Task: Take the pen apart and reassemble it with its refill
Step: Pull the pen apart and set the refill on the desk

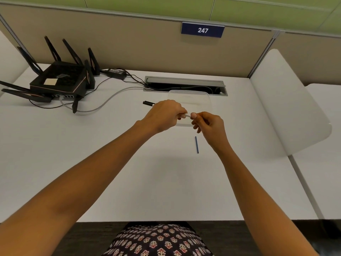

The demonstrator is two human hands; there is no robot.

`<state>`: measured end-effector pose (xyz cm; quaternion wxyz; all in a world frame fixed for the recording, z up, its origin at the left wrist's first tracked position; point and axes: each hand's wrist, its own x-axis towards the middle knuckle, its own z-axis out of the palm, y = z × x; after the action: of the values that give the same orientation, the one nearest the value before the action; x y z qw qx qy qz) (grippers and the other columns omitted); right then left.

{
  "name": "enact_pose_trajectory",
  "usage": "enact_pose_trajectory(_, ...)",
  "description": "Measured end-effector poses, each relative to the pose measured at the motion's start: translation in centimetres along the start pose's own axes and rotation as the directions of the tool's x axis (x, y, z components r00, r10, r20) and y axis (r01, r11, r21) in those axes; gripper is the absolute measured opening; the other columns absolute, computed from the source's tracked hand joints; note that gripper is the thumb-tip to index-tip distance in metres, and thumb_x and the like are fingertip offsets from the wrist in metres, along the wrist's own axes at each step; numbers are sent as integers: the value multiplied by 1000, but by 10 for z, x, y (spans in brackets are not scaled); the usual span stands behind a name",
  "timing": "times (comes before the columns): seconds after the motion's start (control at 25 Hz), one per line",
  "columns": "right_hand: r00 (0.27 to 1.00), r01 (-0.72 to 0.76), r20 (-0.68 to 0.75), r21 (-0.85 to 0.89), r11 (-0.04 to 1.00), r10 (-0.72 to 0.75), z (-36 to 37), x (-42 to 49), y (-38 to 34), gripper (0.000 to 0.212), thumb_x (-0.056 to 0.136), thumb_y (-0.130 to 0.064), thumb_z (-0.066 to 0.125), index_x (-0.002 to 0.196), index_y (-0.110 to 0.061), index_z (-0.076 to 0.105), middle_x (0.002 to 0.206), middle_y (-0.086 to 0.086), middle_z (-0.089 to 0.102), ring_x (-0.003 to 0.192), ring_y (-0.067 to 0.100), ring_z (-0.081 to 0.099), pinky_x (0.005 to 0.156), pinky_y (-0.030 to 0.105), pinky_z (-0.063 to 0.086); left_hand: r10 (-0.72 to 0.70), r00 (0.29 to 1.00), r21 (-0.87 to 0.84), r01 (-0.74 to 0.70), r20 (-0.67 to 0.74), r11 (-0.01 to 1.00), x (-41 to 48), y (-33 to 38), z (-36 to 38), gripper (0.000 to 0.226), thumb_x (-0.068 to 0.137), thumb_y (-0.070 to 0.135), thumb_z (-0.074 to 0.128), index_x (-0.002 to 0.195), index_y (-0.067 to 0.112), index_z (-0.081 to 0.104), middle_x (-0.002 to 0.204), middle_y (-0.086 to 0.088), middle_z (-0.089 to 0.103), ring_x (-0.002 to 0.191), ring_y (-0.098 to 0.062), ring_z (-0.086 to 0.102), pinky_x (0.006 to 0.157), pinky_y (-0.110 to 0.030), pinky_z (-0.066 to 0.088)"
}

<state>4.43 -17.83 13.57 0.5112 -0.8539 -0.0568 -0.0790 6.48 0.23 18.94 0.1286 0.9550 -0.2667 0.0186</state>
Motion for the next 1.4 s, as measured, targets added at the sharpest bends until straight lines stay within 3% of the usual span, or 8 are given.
enact_pose_trajectory(0.16,1000,-5,-5,-38,999,5,7,5,-2,18,99,-24,56,88,-16,69,69,-10,66,60,4,63,62,20,54,1,1000,13,-1,-10,1000,4,-1,-2,23,97,12,48,109,17,67,105,-4,69,97,-21,59,69,-24,34)
enact_pose_trajectory(0.28,993,86,-75,-92,992,-93,8,5,-2,11,96,-18,61,93,-10,69,76,-7,66,66,5,62,67,18,53,-2,1000,6,2,-10,1000,6,-2,-5,25,96,12,48,112,18,66,106,-3,69,97,-21,59,69,-24,33)
enact_pose_trajectory(0.4,975,184,-102,-144,972,-199,6,5,-2,8,91,-13,67,97,-8,70,86,-5,66,76,-4,62,71,6,47,-13,1000,10,13,1,1000,8,-5,-6,25,96,13,48,113,18,66,107,-4,69,97,-21,60,70,-24,34)
enact_pose_trajectory(0.56,993,82,-82,-59,995,-86,7,10,-5,21,88,-26,71,106,-14,71,90,-6,69,78,10,68,76,19,56,-30,1000,11,30,8,999,8,-7,-6,25,96,11,49,113,18,66,108,-4,69,98,-22,60,71,-24,35)
enact_pose_trajectory(0.72,997,35,-63,2,999,-35,7,13,-4,8,94,-25,64,94,-20,70,75,-12,68,65,6,68,68,28,62,-15,1000,20,16,-8,1000,8,-8,-4,24,96,12,48,111,18,66,105,-4,69,96,-22,60,69,-25,35)
enact_pose_trajectory(0.96,995,54,-81,25,998,-52,8,13,-5,10,89,-19,70,98,-23,67,84,-16,66,78,11,68,67,19,60,-17,1000,21,18,-19,1000,10,-7,-2,23,97,15,49,111,18,67,105,-5,69,94,-22,59,69,-24,35)
enact_pose_trajectory(1.2,997,-40,-64,76,996,45,6,14,-1,13,96,-25,61,91,-17,70,71,-7,69,59,7,67,59,21,58,-16,1000,33,17,-26,999,9,-8,-4,22,97,15,49,110,17,67,106,-5,69,95,-21,59,69,-24,33)
enact_pose_trajectory(1.4,998,-12,-54,82,997,17,6,13,-3,9,92,-14,66,91,-21,69,80,-11,69,68,11,69,64,18,58,-22,1000,24,22,-11,999,9,-6,-3,24,96,14,49,112,17,66,108,-6,69,97,-22,59,71,-24,36)
